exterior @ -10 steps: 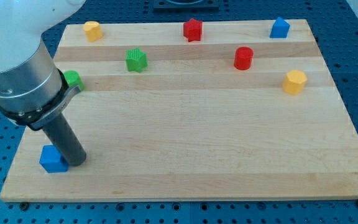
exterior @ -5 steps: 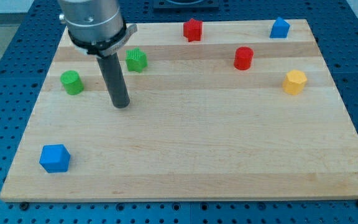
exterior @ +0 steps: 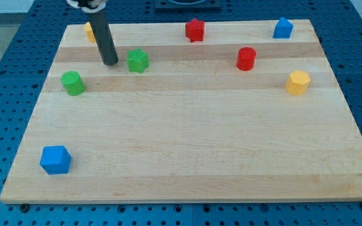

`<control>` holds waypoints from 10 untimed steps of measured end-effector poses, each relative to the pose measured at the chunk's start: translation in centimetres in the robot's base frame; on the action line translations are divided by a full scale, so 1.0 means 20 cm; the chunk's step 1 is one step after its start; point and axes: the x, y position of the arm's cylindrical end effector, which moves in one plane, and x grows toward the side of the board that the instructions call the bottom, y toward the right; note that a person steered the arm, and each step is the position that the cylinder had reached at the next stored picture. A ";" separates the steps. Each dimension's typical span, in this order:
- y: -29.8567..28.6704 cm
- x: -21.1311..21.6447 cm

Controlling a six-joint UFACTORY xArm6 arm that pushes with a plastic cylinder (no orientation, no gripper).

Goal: Push the green star to the bottom center

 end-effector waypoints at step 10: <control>0.28 0.39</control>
